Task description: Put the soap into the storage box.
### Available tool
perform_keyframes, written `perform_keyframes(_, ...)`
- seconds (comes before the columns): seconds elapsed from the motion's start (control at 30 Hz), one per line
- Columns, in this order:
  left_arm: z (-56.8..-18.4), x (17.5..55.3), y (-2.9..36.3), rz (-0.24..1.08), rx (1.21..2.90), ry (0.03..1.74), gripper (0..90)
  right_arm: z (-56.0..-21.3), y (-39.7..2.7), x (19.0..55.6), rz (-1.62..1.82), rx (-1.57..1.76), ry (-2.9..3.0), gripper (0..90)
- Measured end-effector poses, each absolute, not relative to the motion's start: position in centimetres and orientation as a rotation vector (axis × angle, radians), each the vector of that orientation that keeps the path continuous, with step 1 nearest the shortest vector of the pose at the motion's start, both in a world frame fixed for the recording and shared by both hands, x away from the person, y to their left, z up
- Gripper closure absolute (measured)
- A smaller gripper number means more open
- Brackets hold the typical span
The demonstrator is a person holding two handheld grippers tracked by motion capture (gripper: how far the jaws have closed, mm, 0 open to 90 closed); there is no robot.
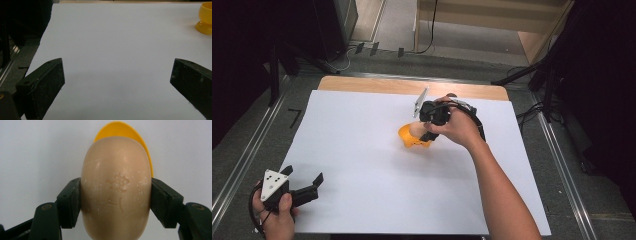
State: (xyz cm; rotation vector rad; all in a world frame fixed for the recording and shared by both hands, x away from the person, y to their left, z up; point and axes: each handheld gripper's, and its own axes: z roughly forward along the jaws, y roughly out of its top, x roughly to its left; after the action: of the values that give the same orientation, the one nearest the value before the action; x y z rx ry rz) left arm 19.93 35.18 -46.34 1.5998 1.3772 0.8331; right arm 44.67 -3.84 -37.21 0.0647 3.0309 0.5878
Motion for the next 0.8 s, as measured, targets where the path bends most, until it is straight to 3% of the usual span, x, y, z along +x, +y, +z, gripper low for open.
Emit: perform_keyframes(0.8, -46.3, 19.9, 35.2, 0.833, 1.6, 1.377, 0.0, -38.5, -2.4, 46.0, 0.543, 0.055, 3.054, 32.7)
